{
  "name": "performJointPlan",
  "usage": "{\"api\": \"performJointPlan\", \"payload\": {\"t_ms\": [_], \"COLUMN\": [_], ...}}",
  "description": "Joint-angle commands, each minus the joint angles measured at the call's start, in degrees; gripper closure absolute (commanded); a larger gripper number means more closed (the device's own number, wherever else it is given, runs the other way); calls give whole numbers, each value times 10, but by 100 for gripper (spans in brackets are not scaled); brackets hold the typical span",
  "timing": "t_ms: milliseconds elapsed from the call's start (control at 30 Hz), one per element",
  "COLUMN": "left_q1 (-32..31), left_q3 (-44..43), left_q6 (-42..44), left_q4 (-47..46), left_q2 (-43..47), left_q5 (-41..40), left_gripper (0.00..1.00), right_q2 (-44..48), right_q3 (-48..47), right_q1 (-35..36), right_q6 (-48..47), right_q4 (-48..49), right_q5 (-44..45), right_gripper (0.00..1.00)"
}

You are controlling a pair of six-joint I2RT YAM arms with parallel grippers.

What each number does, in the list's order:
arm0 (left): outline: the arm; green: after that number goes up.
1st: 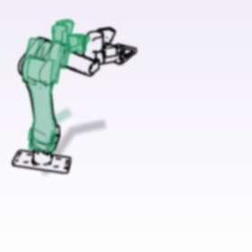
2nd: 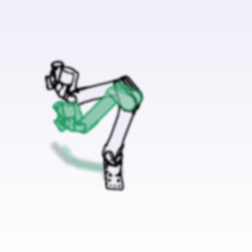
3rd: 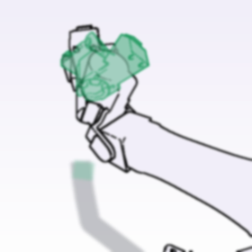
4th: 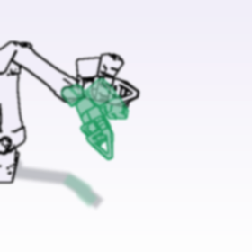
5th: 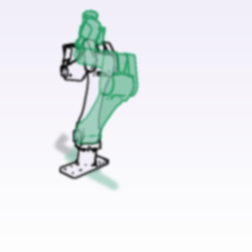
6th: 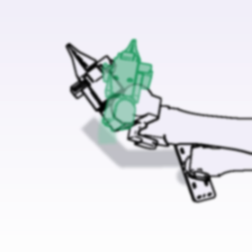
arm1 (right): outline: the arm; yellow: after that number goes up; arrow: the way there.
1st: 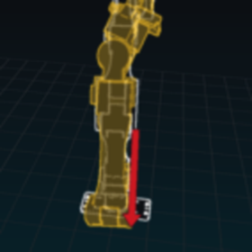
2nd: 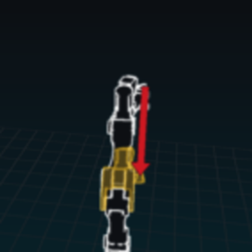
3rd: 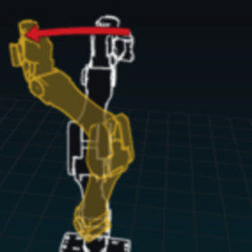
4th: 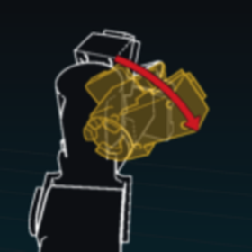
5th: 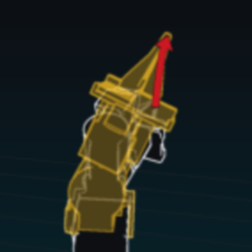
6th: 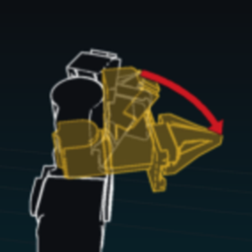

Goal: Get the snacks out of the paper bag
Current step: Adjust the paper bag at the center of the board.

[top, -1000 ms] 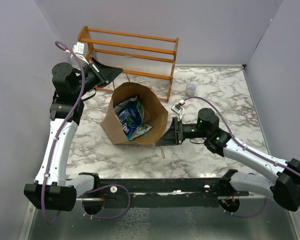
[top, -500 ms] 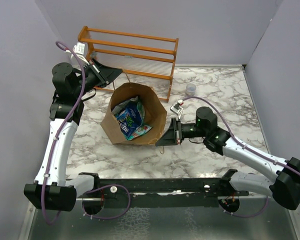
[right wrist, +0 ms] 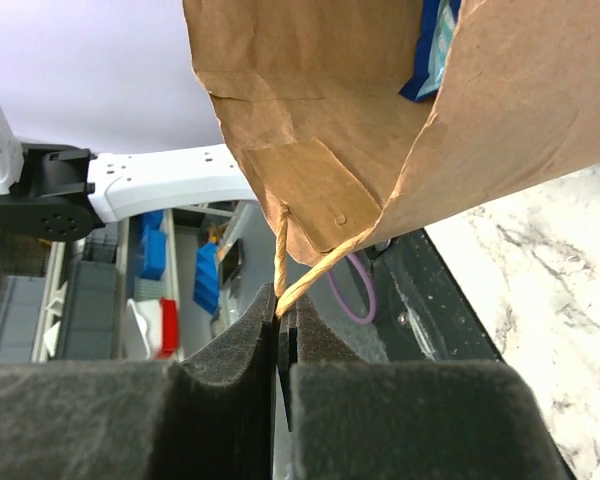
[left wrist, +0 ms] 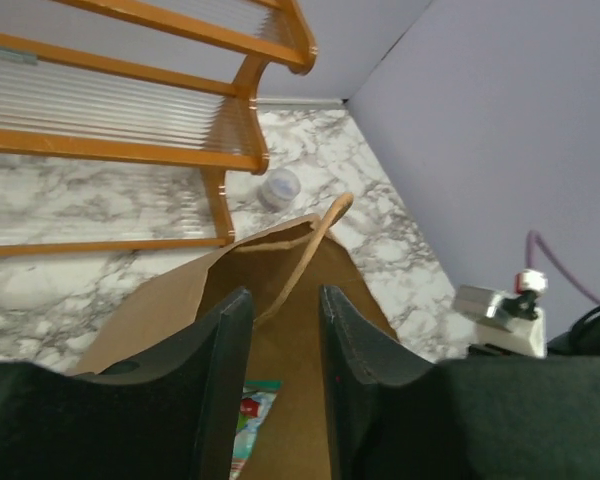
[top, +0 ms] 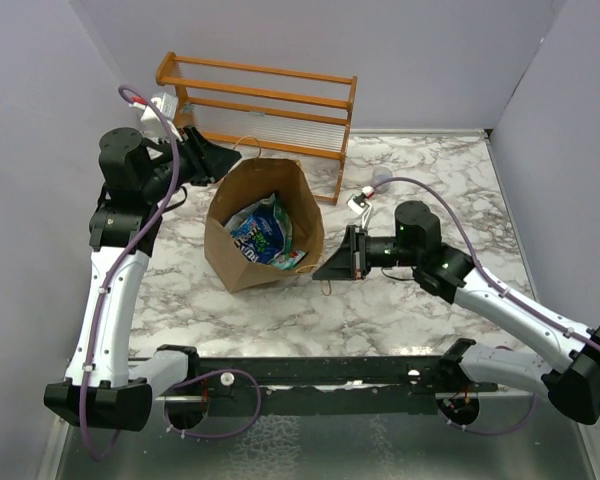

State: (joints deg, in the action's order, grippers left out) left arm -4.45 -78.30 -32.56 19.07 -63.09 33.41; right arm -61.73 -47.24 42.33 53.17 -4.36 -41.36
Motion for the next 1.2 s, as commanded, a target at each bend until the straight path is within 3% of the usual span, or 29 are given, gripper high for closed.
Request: {"api": "performJointPlan", "payload": {"t_ms": [0,133,233,667,867,1067,1167], "left_q1": [4,4,3,4,3,4,4], "left_q3": [-20,-19,-21,-74,-91,-72,-55], "left_q6": [80,113,125,100,90,70,53], "left_q4": [53,34,30,35,84,76,43], "left_q2": [10,8,-2,-79,-82,-63,-59], "left_q5": [-30,12,14,27,-37,-102,-55], "left_gripper": [58,42,35,31,27,24,22], "right_q2": [19,18,17,21,20,19,18], "right_q3": [-31,-39,-49,-53,-56,-59,-58], "right_q1": [3,3,3,3,3,3,3], "right_q6": [-43,-57,-70,-76,-78,-79,-78], "right_q4": [-43,-53,-67,-76,-80,-81,-82], "right_q5": [35,36,40,47,51,49,50], "right_gripper": [99,99,99,99,99,99,99]}}
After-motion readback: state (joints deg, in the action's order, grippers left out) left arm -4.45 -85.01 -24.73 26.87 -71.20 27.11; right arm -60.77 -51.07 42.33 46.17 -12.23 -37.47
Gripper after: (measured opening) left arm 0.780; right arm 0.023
